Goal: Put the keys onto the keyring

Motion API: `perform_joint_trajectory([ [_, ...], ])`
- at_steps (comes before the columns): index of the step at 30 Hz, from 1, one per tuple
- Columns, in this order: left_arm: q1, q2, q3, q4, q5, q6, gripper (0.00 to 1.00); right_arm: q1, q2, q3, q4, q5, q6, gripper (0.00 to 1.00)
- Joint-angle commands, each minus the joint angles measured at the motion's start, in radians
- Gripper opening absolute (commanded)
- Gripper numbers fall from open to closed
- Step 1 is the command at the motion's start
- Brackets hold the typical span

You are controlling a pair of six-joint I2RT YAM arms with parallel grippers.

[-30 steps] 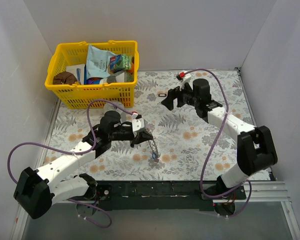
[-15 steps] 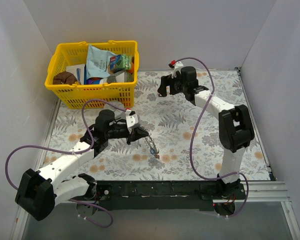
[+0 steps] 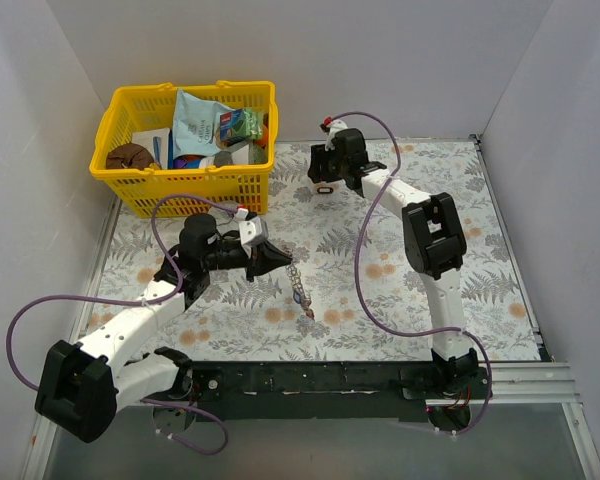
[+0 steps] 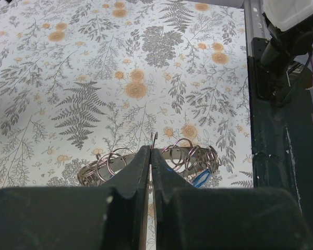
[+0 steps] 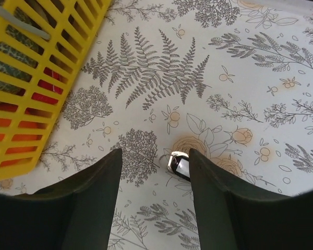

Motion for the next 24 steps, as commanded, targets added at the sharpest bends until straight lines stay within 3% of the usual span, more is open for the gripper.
perform_joint_trajectory([
  [1, 0.022, -0.028, 0.003, 0.082, 0.089, -0.042, 0.0, 0.004, 0.083, 0.105, -0.047, 0.048, 0.04, 0.6],
  [6, 0.031, -0.03, 0.0, 0.09, 0.095, -0.052, 0.0, 0.004, 0.12, 0.123, -0.056, 0.076, 0.08, 0.47],
  [17, 0.04, -0.037, -0.01, 0.093, 0.1, -0.059, 0.0, 0.003, 0.217, 0.206, -0.119, 0.088, 0.114, 0.41],
  [24, 0.04, -0.036, -0.011, 0.092, 0.095, -0.059, 0.0, 0.004, 0.202, 0.151, -0.138, 0.062, 0.12, 0.34],
])
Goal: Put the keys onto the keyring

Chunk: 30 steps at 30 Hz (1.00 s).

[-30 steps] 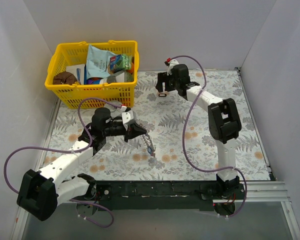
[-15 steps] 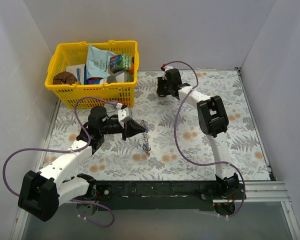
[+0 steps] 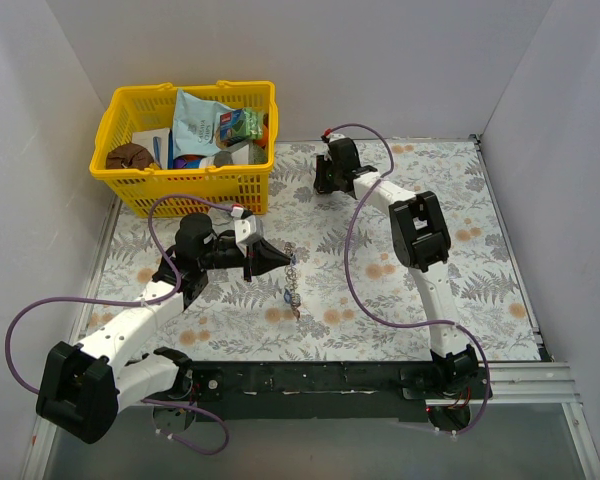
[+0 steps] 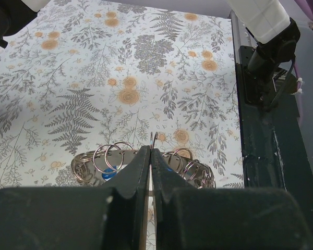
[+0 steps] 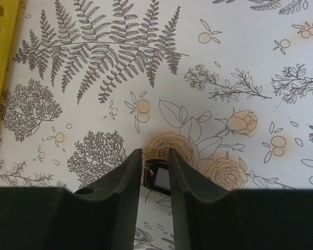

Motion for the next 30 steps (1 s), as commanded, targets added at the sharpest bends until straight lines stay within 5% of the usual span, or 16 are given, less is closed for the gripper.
perform_joint_trajectory([
  [1, 0.007, -0.032, -0.002, 0.031, 0.018, -0.002, 0.0, -0.001, -0.014, -0.028, -0.023, -0.018, 0.014, 0.34],
  [30, 0.007, -0.05, -0.009, 0.036, 0.006, -0.009, 0.0, 0.021, -0.413, -0.712, 0.086, -0.147, 0.016, 0.2],
])
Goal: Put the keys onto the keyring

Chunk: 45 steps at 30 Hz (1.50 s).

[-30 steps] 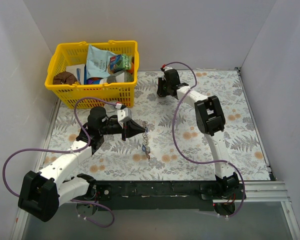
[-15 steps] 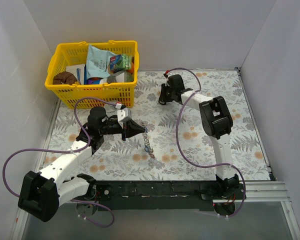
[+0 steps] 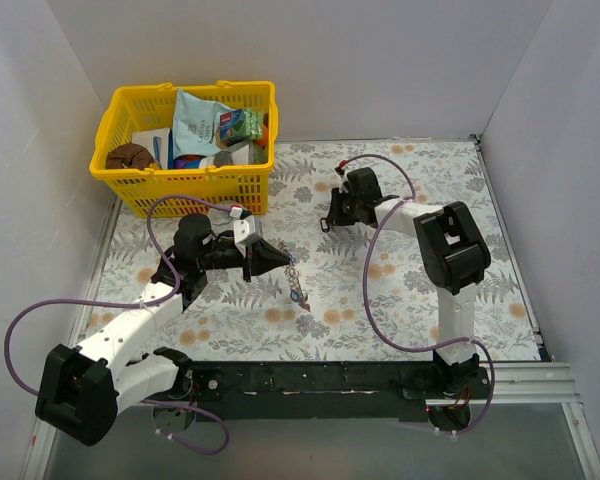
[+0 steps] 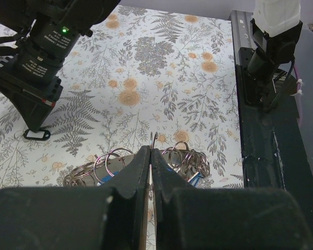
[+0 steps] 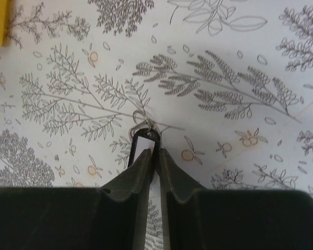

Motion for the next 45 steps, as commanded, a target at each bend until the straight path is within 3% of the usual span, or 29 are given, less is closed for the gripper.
perform_joint_trajectory([
  [1, 0.007, -0.039, -0.008, 0.035, 0.008, -0.005, 0.0, 0.03, -0.054, -0.098, -0.062, 0.003, -0.023, 0.2],
  [13, 0.005, -0.033, -0.009, 0.032, 0.021, 0.001, 0.0, 0.075, -0.261, -0.337, -0.028, 0.046, -0.063, 0.2],
  [22, 0.007, -0.026, -0.011, 0.026, 0.028, 0.007, 0.0, 0.066, -0.338, -0.284, -0.026, 0.0, -0.08, 0.24],
  [25, 0.005, -0.023, -0.011, 0.025, 0.025, 0.009, 0.0, 0.046, -0.316, -0.266, -0.019, -0.063, -0.063, 0.3],
  [29, 0.007, -0.02, -0.011, 0.028, 0.03, 0.009, 0.0, 0.041, -0.293, -0.258, -0.006, -0.094, -0.049, 0.48],
  [34, 0.007, -0.017, -0.017, 0.032, 0.024, 0.01, 0.0, 0.041, -0.264, -0.243, -0.008, -0.118, -0.026, 0.56],
  [42, 0.007, -0.017, -0.017, 0.023, 0.019, 0.013, 0.0, 0.039, -0.186, -0.196, -0.002, -0.129, 0.031, 0.51],
  [45, 0.005, -0.019, -0.028, 0.037, 0.019, 0.01, 0.0, 0.03, -0.169, -0.192, 0.009, -0.143, 0.06, 0.41],
])
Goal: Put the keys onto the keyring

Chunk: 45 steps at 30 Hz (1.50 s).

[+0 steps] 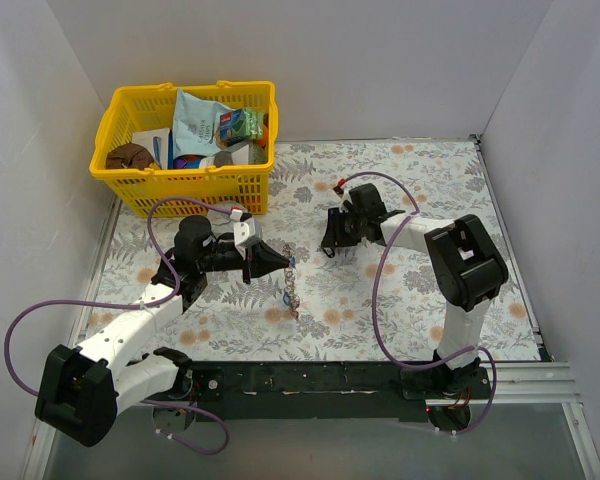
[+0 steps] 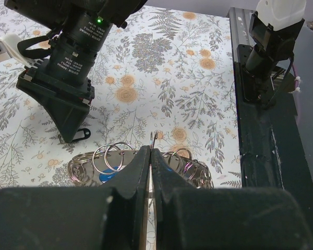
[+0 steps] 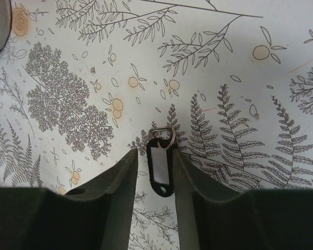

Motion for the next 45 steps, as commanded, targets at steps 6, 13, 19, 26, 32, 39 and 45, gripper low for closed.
perform_joint_trajectory([
  [6, 0.005, -0.003, -0.005, 0.032, 0.018, 0.011, 0.0, -0.024, 0.021, 0.017, 0.074, -0.02, 0.062, 0.31],
  [13, 0.007, 0.009, -0.003, 0.032, 0.018, 0.01, 0.0, -0.039, 0.045, -0.002, 0.129, -0.054, 0.094, 0.25],
  [19, 0.007, 0.012, -0.002, 0.029, 0.018, 0.013, 0.0, -0.042, 0.067, -0.003, 0.164, -0.096, 0.12, 0.22],
  [26, 0.005, 0.012, 0.0, 0.022, 0.016, 0.016, 0.0, -0.042, 0.067, -0.002, 0.163, -0.111, 0.125, 0.17],
  [32, 0.007, 0.012, 0.001, 0.016, 0.007, 0.022, 0.0, -0.042, 0.064, 0.003, 0.135, -0.119, 0.111, 0.19],
  [39, 0.007, 0.009, 0.0, 0.013, 0.007, 0.025, 0.0, -0.042, 0.061, -0.011, 0.131, -0.112, 0.1, 0.22],
  [45, 0.007, 0.006, 0.001, 0.012, 0.002, 0.025, 0.0, -0.042, 0.07, -0.008, 0.14, -0.134, 0.104, 0.2],
])
